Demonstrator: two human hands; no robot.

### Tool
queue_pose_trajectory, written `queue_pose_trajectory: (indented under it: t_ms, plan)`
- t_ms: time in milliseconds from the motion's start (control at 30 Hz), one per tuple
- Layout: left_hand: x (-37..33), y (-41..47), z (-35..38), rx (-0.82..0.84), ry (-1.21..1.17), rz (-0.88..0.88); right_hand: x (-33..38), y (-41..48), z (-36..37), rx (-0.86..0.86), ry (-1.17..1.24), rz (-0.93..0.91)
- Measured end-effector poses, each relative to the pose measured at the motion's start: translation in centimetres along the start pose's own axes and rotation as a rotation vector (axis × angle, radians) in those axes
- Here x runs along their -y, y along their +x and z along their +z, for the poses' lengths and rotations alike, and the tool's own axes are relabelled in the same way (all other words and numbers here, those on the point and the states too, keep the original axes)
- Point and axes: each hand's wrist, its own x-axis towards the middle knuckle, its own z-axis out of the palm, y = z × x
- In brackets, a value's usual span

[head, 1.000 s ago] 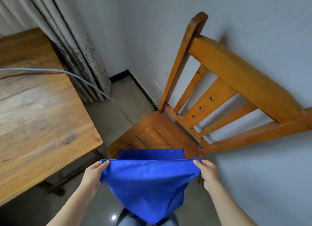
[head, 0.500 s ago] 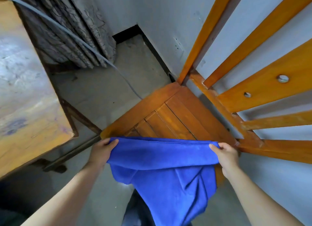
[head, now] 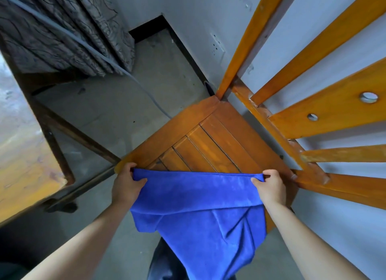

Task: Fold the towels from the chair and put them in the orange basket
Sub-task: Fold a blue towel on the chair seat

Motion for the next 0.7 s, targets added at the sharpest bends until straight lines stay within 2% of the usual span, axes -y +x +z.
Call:
queue_pose_trajectory:
  t_ms: [233, 333, 567, 633, 700]
  plan:
    - [-0.4, 0.3, 0.1, 0.121, 0.185, 0.047, 0.4, 0.3, 0.2, 0.122, -0.139, -0.047]
    - [-0.5, 0.1, -0.2, 0.084, 0.14, 0.08, 0.2, -0.2, -0.1, 0.077, -0.179, -0.16]
    - [-2.5, -6.3, -5.1, 0.074, -0.392, 0.03, 0.7, -4.2, -7.4, -0.019, 0.423, -0.211]
    - [-3.6, -9.3, -7.5, 0.08, -0.532, 0.076, 1.6, -6.9, -11.6, -0.021, 0.612, -0.26]
    - [-5.5, -12.7, -10.3, 0.115, -0.651, 0.195, 2.3, -9.1, -15.6, 0.002, 0.74, -0.332]
